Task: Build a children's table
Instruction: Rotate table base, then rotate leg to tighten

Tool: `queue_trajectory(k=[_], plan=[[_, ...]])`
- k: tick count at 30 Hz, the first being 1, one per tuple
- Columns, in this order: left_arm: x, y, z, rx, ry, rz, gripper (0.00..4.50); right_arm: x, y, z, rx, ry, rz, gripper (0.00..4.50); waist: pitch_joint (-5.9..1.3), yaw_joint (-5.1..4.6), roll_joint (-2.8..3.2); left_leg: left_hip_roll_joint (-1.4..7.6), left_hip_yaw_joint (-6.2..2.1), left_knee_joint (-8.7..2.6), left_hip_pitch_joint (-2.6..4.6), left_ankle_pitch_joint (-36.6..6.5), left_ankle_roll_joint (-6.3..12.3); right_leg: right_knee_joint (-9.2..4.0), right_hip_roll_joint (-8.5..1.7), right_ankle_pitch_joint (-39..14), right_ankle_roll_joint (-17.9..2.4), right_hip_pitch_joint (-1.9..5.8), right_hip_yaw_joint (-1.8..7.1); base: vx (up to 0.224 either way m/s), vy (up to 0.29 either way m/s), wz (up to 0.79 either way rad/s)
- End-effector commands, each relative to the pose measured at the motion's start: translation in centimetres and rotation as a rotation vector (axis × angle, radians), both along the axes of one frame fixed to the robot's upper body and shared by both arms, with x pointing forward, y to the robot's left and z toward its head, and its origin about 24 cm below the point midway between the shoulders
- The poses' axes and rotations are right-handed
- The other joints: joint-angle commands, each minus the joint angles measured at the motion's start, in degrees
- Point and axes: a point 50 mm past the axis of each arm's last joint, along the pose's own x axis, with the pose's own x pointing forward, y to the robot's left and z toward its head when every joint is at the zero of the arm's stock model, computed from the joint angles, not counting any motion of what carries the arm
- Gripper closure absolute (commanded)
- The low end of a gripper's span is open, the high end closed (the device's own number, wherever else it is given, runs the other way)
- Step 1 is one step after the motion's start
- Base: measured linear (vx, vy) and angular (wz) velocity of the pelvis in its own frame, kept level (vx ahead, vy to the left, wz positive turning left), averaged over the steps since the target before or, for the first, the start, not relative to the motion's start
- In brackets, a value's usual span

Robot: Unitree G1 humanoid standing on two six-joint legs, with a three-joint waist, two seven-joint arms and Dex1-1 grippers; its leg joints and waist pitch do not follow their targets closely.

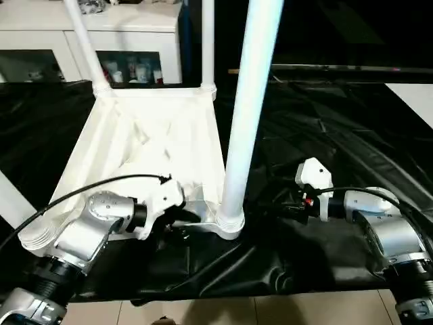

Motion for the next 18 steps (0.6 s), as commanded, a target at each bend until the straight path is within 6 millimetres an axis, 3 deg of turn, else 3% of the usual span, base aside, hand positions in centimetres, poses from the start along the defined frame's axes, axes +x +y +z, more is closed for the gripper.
queue_trajectory(k=[1, 10, 15, 18], plan=[[0.21, -0.19, -0.02, 0.023, -0.010, -0.022, 3.30, -0.15, 0.01, 0.16, -0.007, 0.000, 0.002, 1.29, -3.86, 0.02, 0.44, 0.91, -0.33, -4.11, 0.75, -20.8, 0.78, -5.59, -2.84, -24.1, -7.1, 2.65, 2.53, 0.000, 0.000, 0.00], [0.66, -0.21, -0.27, 0.015, -0.024, -0.015, 4.11, -0.46, 0.33, 0.08, -0.002, 0.007, 0.019, 1.29, -3.89, 0.01, 0.32, 0.79, -0.31, -4.01, 0.89, -21.1, 1.02, -5.95, -2.98, -27.1, -5.9, 2.55, 2.41, 0.000, 0.000, 0.00], [0.56, -0.19, -0.42, 0.003, -0.008, -0.014, 4.41, -0.72, 0.25, -0.34, -0.011, 0.022, 0.033, 1.29, -3.98, -0.18, 0.45, 0.97, -0.50, -4.23, 0.60, -21.1, 0.86, -5.63, -2.96, -24.8, -6.6, 2.81, 2.43, 0.000, 0.000, 0.00], [0.87, -0.40, -0.81, -0.004, 0.001, 0.046, 4.50, -0.48, -0.34, -0.66, 0.033, 0.065, -0.017, 0.91, -4.06, -0.59, 0.29, 0.88, -0.34, -4.12, 0.41, -20.2, 1.17, -5.42, -2.91, -22.6, -7.5, 3.01, 2.53, 0.000, 0.000, 0.00]])
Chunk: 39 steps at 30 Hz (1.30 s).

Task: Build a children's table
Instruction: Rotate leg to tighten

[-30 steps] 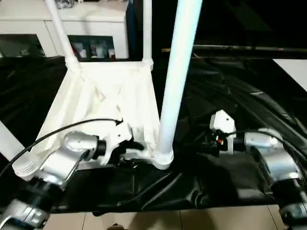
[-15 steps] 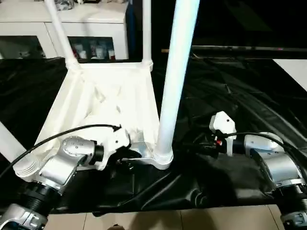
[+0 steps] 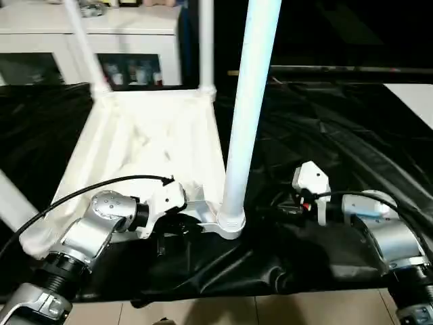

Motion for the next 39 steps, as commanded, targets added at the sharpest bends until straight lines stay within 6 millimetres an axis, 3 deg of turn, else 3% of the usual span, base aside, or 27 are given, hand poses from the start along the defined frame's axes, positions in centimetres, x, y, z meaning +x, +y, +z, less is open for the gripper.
queue_trajectory(k=[1, 6, 8, 10, 11, 18, 21, 23, 27, 32, 39], plan=[[0.7, -0.1, -0.8, 0.014, 0.016, 0.116, 4.50, 0.6, -0.9, 0.1, 0.059, 0.032, -0.072, 0.91, -3.84, 0.22, 0.10, 0.90, -0.28, -3.97, 0.56, -20.2, 1.33, -5.35, -2.85, -22.5, -7.9, 2.64, 2.48, 0.000, 0.000, 0.00], [1.8, -1.5, -0.8, 0.006, -0.006, 0.205, 4.50, 0.1, -0.9, 0.0, 0.115, 0.091, -0.032, 0.44, -3.76, 0.22, -0.40, 0.33, -0.13, -3.64, 0.12, -18.3, 2.19, -6.05, -2.92, -27.8, -5.1, 3.10, 2.08, 0.000, 0.000, 0.00], [1.9, -1.9, -0.7, 0.002, -0.013, 0.199, 4.50, -0.1, -0.6, 0.0, 0.130, 0.105, -0.005, 0.36, -3.74, 0.14, -0.49, 0.25, -0.22, -3.58, 0.05, -18.0, 2.34, -6.57, -2.98, -30.8, -3.3, 2.98, 1.82, 0.000, 0.000, 0.00], [1.9, -2.4, -0.4, -0.016, -0.017, 0.178, 4.50, 0.2, 0.0, 0.0, 0.118, 0.080, -0.006, 0.14, -3.75, 0.16, -0.38, 0.27, -0.22, -3.55, 0.21, -17.9, 2.30, -6.77, -2.95, -31.6, -2.9, 2.66, 1.77, 0.000, 0.000, 0.00], [1.8, -2.5, -0.4, -0.021, -0.018, 0.167, 4.50, 0.4, 0.2, -0.1, 0.106, 0.065, -0.015, 0.07, -3.76, 0.08, -0.15, 0.33, -0.18, -3.53, 0.53, -18.5, 2.10, -6.94, -2.92, -31.6, -3.1, 2.34, 1.78, 0.000, 0.000, 0.00], [1.4, -2.8, -0.4, -0.020, -0.008, 0.121, 4.50, 2.3, 2.7, -0.4, 0.074, 0.009, -0.048, 0.02, -3.87, -0.12, 0.04, 0.60, -0.36, -3.85, 0.79, -20.2, 1.53, -6.32, -2.99, -28.8, -5.3, 2.27, 1.93, 0.000, 0.000, 0.00], [1.4, -2.7, -0.4, -0.015, -0.009, 0.125, 4.50, 2.5, 3.4, -0.6, 0.059, 0.007, -0.018, 0.02, -4.02, 0.22, -0.10, 0.79, -0.25, -3.95, 0.43, -18.5, 1.81, -5.61, -3.02, -24.1, -6.7, 2.58, 2.29, 0.000, 0.000, 0.00], [1.5, -2.5, -0.4, -0.010, -0.016, 0.132, 4.50, 2.7, 3.8, -0.7, 0.060, 0.004, -0.005, 0.02, -4.04, 0.29, -0.51, 0.76, -0.13, -3.96, 0.29, -17.4, 2.06, -5.40, -3.02, -22.7, -7.2, 2.73, 2.34, 0.000, 0.000, 0.00], [1.4, -2.4, -0.4, -0.009, -0.017, 0.136, 4.50, 2.9, 4.1, -0.7, 0.076, 0.018, 0.010, 0.02, -3.95, 0.35, -0.44, 0.77, -0.09, -3.95, 0.36, -17.3, 2.11, -5.43, -3.12, -23.8, -7.4, 2.71, 2.34, 0.000, 0.000, 0.00], [1.6, -2.2, -0.3, -0.011, -0.020, 0.145, 4.50, 3.2, 4.4, -0.6, 0.102, 0.029, 0.019, 0.50, -3.81, 0.23, -0.42, 0.80, -0.19, -4.07, 0.47, -18.5, 1.80, -5.79, -3.19, -26.7, -6.0, 2.57, 2.31, 0.000, 0.000, 0.00], [1.6, -1.9, -0.2, -0.003, -0.015, 0.144, 4.50, 3.1, 4.6, -0.8, 0.094, 0.041, 0.056, 0.97, -3.91, 0.28, -0.41, 0.86, -0.17, -4.09, 0.35, -17.7, 1.87, -5.46, -3.15, -24.4, -6.9, 2.69, 2.43, 0.000, 0.000, 0.00]])
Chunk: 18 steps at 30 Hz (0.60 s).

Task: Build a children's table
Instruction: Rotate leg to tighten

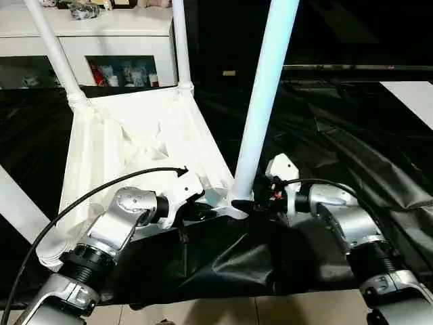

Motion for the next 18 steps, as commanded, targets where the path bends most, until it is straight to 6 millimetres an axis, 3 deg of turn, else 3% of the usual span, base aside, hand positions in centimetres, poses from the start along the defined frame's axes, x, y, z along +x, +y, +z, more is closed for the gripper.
queue_trajectory(k=[1, 9, 13, 16, 18], plan=[[0.0, 0.6, -0.1, 0.002, 0.010, 0.018, 4.50, 0.1, 0.1, 0.3, 0.000, -0.008, 0.024, 1.17, -3.73, 0.26, -0.64, 0.87, -0.20, -3.72, 0.06, -17.8, 1.92, -5.46, -3.08, -24.5, -7.0, 2.68, 2.55, 0.000, 0.000, 0.00], [0.1, 0.9, -0.2, 0.008, 0.011, 0.045, 4.50, 0.1, 0.4, -0.8, 0.009, 0.027, -0.002, 1.73, -3.55, 0.15, -0.65, 0.88, -0.25, -3.81, 0.18, -19.0, 1.73, -5.73, -3.16, -26.8, -6.7, 2.50, 2.47, 0.000, 0.000, 0.00], [0.6, 0.7, -0.6, 0.007, 0.005, 0.135, 4.50, 0.1, 0.7, -2.4, 0.033, 0.053, -0.164, 1.83, -3.29, -0.51, -0.80, 0.58, -0.46, -3.89, 0.29, -21.1, 0.80, -6.33, -3.20, -31.7, -4.9, 2.43, 2.08, 0.000, 0.000, 0.00], [1.1, 0.5, -0.9, 0.015, -0.004, 0.187, 4.50, 0.1, 1.0, -3.0, 0.067, 0.075, -0.255, 1.86, -3.14, -1.03, -0.86, 0.31, -0.47, -3.68, 0.75, -22.6, 0.55, -7.12, -3.21, -35.5, -3.2, 1.91, 1.88, 0.000, 0.000, 0.00], [2.3, -0.4, -1.2, 0.016, -0.020, 0.339, 4.50, 0.3, 2.2, -4.1, 0.088, 0.094, -0.428, 1.87, -3.08, -1.38, -0.69, 0.15, -0.63, -3.60, 1.03, -23.8, -0.03, -7.62, -3.14, -37.6, -2.1, 1.71, 1.42, 0.000, 0.000, 0.00]])
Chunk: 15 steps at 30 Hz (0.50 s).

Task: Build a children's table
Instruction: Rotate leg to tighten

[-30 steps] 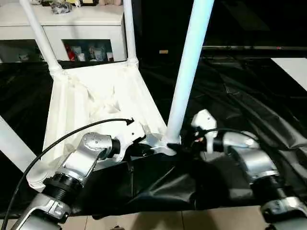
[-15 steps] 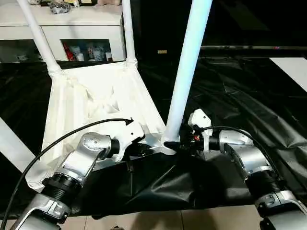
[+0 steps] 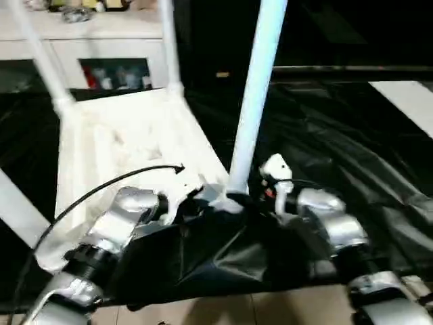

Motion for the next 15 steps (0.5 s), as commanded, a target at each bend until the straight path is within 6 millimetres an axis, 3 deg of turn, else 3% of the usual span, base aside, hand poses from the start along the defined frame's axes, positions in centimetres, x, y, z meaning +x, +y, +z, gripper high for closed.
queue_trajectory(k=[1, 6, 7, 9, 10, 12, 13, 15], plan=[[1.0, 0.5, -0.8, 0.009, -0.005, 0.197, 4.50, -0.5, 0.4, -2.0, -0.025, 0.082, -0.128, 1.87, -2.87, -0.14, -0.41, 0.14, -0.61, -3.67, 0.59, -24.0, -0.07, -7.53, -3.07, -38.0, -1.8, 1.64, 1.35, 0.000, 0.000, 0.00], [2.4, -1.2, -0.7, 0.020, -0.058, 0.342, 4.50, 0.2, 3.5, -2.2, -0.018, 0.111, -0.310, 1.87, -3.12, -0.69, -0.05, 0.30, -1.09, -4.29, 0.57, -25.7, -0.17, -8.15, -3.08, -36.4, -0.8, 2.25, 0.36, 0.000, 0.000, 0.00], [2.6, -1.9, -0.5, 0.022, -0.079, 0.343, 4.50, 0.2, 5.2, -1.7, 0.003, 0.095, -0.283, 1.87, -3.18, -0.84, 0.12, 0.35, -1.15, -4.40, 0.73, -26.7, 0.09, -8.33, -3.09, -35.5, -0.8, 2.35, 0.05, -0.015, 0.051, -0.11], [2.7, -2.5, -0.3, 0.011, -0.088, 0.324, 4.50, 0.1, 6.5, -1.1, -0.002, 0.041, -0.221, 1.87, -3.13, -1.35, 0.50, 0.60, -1.25, -4.68, 1.00, -29.0, 0.65, -8.86, -3.16, -33.8, -0.9, 2.51, -0.41, 0.000, 0.000, 0.00], [2.7, -2.5, -0.3, 0.011, -0.088, 0.324, 4.50, 0.1, 6.5, -1.1, -0.002, 0.041, -0.221, 1.87, -3.14, -1.41, 0.65, 0.71, -1.24, -4.70, 1.27, -29.8, 0.69, -8.96, -3.21, -33.4, -1.0, 2.34, -0.42, 0.000, 0.000, 0.00], [2.5, -2.7, -0.1, 0.004, -0.091, 0.245, 4.50, 0.2, 6.5, -0.2, 0.014, -0.022, -0.152, 1.87, -3.20, -1.68, 0.38, 0.69, -1.16, -4.70, 1.74, -30.5, 0.96, -9.12, -3.35, -32.3, -1.7, 2.27, -0.43, 0.000, 0.000, 0.00], [2.4, -2.7, 0.0, -0.002, -0.086, 0.220, 4.50, 0.3, 6.0, 0.1, 0.019, -0.042, -0.143, 1.39, -3.27, -1.69, 0.18, 0.64, -1.04, -4.77, 1.43, -29.0, 1.44, -8.94, -3.52, -31.4, -2.1, 2.47, -0.12, 0.000, 0.000, 0.00], [2.2, -2.4, 0.2, -0.009, -0.088, 0.174, 4.50, 0.6, 5.0, 0.6, 0.032, -0.061, -0.123, 1.27, -3.46, -1.33, 0.11, 0.72, -0.79, -4.76, 1.13, -26.8, 2.04, -8.42, -3.72, -29.8, -3.0, 2.62, 0.36, 0.000, 0.000, 0.00]])
